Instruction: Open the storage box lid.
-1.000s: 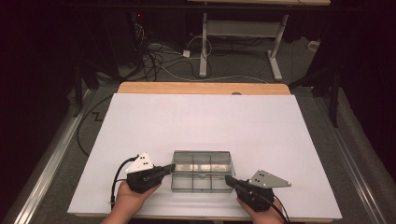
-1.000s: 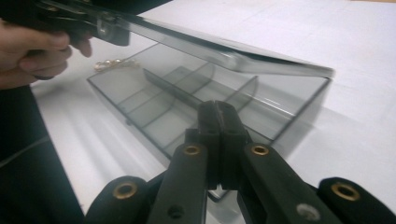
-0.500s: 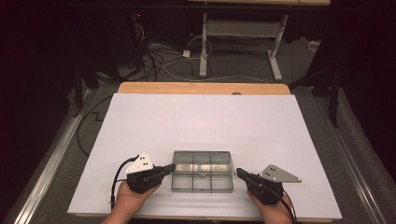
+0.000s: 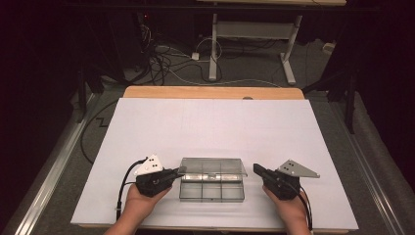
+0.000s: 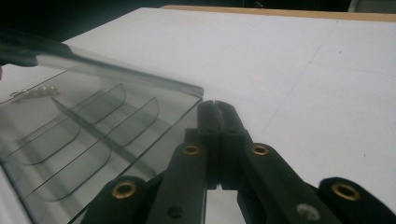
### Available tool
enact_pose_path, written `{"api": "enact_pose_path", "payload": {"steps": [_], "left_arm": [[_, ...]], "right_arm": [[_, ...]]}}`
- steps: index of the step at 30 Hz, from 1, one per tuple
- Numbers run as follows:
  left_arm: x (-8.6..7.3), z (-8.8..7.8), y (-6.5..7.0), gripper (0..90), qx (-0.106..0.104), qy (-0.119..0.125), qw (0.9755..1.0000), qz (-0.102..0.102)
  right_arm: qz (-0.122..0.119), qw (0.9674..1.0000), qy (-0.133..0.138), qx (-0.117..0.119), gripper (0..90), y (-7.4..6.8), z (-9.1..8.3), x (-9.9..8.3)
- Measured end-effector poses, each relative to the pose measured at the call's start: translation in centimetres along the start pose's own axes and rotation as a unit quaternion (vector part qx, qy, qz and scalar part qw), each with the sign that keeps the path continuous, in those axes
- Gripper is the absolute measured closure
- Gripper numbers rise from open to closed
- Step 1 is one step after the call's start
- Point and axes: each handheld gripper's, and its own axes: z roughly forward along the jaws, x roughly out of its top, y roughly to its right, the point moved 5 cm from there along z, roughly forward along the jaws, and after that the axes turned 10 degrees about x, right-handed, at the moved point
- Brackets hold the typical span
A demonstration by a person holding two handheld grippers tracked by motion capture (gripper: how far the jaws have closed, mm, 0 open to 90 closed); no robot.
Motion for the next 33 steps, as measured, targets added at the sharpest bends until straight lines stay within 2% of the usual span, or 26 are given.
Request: {"api": "enact_pose_path", "payload": {"steps": [9, 16, 26, 33], "left_arm": [[0.2, 0.4, -0.9, 87.4, 0.008, 0.002, 0.9999, -0.011], [0.5, 0.8, -1.3, 87.4, 0.005, 0.003, 0.9998, -0.016], [0.9, 1.3, -1.5, 87.4, -0.001, 0.007, 0.9998, -0.021], [1.2, 1.5, -1.6, 87.4, 0.0, 0.008, 0.9998, -0.018]], "right_arm": [[0.004, 0.9999, -0.007, -0.01, 90.0, 2.1, 2.3, 0.9], [0.006, 0.9995, -0.025, -0.017, 90.0, 3.1, 4.2, 1.3], [0.004, 0.9995, -0.023, -0.02, 90.0, 2.9, 5.1, 2.4], [0.005, 0.9998, -0.011, -0.017, 90.0, 2.6, 5.7, 3.1]]}}
